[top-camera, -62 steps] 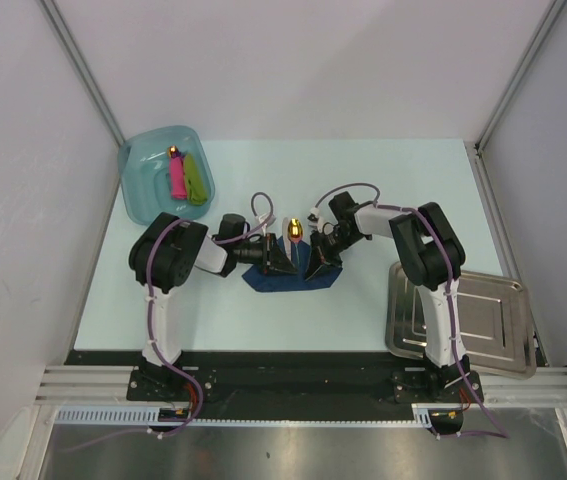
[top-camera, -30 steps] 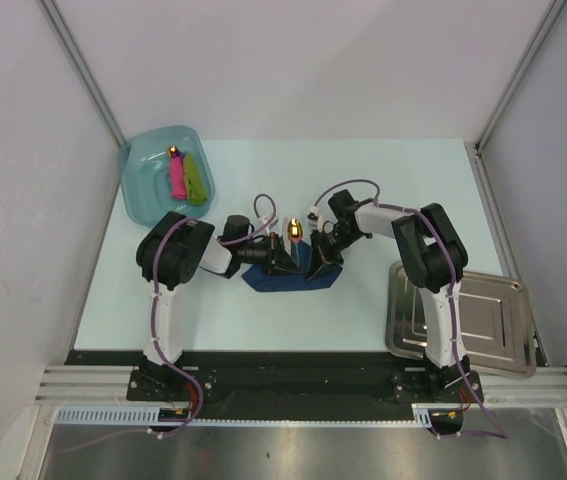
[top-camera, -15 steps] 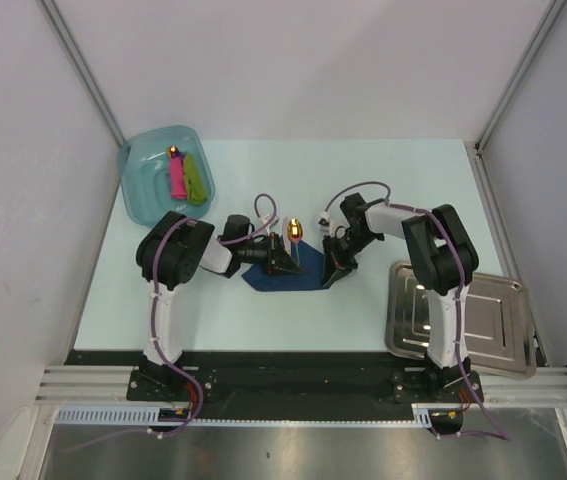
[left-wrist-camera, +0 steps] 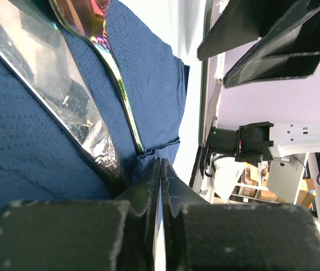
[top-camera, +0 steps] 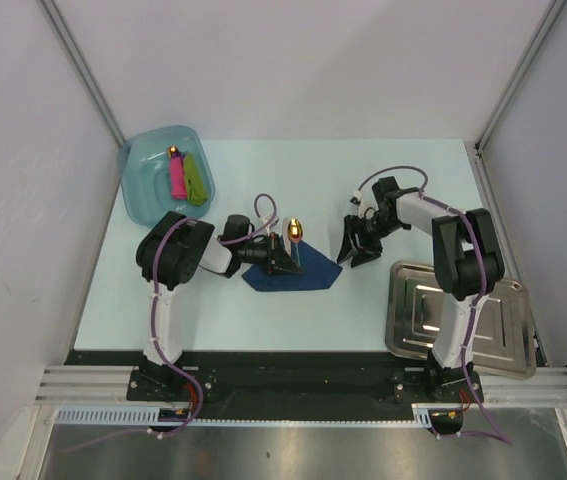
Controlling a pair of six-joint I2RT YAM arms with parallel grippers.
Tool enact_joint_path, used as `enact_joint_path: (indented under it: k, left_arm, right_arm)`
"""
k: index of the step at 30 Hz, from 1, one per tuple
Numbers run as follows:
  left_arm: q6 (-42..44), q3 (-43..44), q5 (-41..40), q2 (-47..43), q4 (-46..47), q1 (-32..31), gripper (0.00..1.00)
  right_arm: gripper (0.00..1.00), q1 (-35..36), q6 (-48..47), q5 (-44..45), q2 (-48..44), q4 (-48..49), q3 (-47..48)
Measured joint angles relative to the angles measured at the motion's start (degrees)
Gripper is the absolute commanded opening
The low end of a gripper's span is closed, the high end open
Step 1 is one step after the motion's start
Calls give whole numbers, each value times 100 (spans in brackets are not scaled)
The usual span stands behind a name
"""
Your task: Place the utensils on the paper napkin and roll it up
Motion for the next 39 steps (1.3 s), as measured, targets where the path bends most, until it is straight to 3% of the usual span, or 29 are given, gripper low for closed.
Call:
enact_joint_path:
  k: [8, 18, 23, 28, 31, 32, 39]
  left_arm:
    - [22, 7, 9, 0, -22, 0, 6]
    - [55, 11, 33, 0, -26, 0, 6]
    - [59, 17, 35, 0, -44, 0, 6]
    - [61, 28, 37, 0, -79, 2, 6]
    - [63, 31, 37, 0, -83, 2, 6]
    - [63, 31, 37, 0, -83, 2, 6]
    - [63, 31, 37, 0, -81, 2, 5]
  right_arm:
    - [54, 264, 111, -289, 511, -55, 260]
    - [41, 413, 603, -2081, 1130, 748, 341]
    - [50, 479, 756, -2660, 1117, 1095, 203]
    - [52, 507, 647, -2430, 1080, 876, 125]
    - [44, 509, 538, -2149, 1062, 667, 120]
    - [36, 511, 492, -2068, 1058, 599, 118]
    - [17, 509, 479, -1978, 1032, 492, 118]
